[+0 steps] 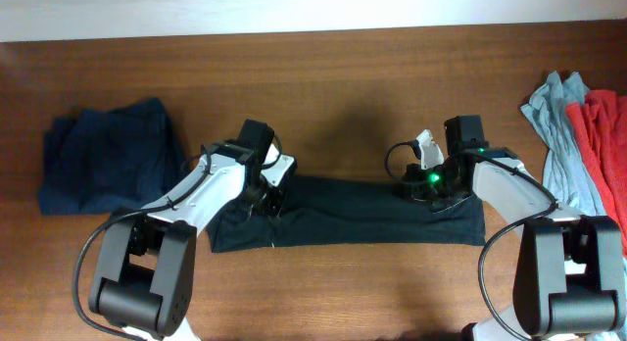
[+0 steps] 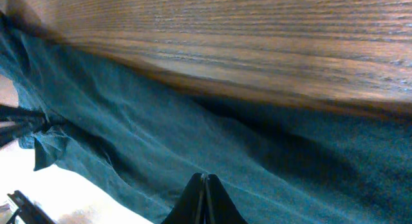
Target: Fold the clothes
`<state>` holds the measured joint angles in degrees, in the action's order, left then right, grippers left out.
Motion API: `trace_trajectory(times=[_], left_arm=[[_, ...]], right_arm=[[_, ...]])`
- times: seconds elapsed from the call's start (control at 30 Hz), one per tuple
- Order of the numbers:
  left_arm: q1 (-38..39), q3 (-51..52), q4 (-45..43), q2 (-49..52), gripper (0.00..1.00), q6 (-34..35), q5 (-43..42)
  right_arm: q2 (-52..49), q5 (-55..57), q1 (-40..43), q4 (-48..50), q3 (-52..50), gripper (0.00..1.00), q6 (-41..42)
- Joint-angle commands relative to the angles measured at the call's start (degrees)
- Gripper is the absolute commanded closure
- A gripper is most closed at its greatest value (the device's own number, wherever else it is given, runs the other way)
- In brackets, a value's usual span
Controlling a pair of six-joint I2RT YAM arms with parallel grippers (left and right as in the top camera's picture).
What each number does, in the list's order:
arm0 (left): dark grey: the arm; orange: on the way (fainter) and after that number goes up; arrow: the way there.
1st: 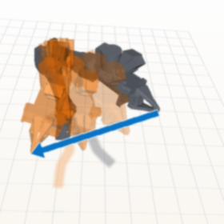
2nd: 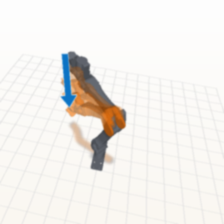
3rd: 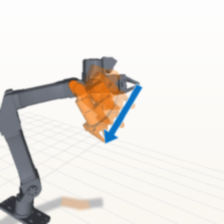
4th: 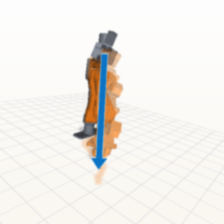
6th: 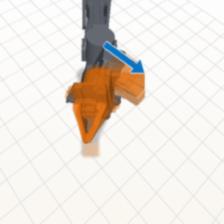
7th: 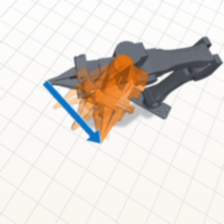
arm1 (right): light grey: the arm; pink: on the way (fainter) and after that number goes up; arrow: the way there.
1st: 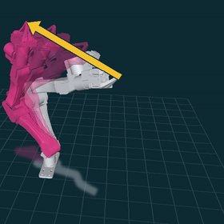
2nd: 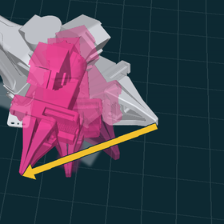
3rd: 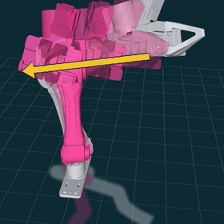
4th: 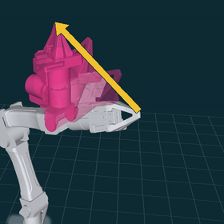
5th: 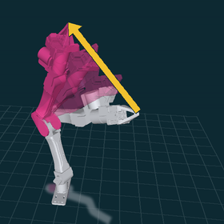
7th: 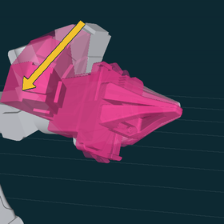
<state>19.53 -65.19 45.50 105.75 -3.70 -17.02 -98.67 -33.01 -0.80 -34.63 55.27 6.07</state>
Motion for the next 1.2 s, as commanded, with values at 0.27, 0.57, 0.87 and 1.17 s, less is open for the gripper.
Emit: trace_trajectory(times=[0.27,0.57,0.87,1.17], left_arm=[[-0.2,-0.9,13.4,-1.6,0.99,-2.6,-10.1],[-0.2,-2.8,13.2,-3.9,0.99,0.1,3.0],[-0.3,-2.3,8.4,-6.5,0.71,2.9,13.9],[-0.3,0.4,6.3,-1.3,0.65,2.9,12.8]], right_arm=[[-0.4,0.5,-0.3,-0.4,0.0,0.94,0.4],[-0.4,0.5,-0.3,-0.5,0.0,0.94,0.4],[-0.4,0.5,-0.3,-0.4,0.0,0.94,0.4],[-0.4,0.5,-0.3,-0.5,0.0,0.94,0.4]])
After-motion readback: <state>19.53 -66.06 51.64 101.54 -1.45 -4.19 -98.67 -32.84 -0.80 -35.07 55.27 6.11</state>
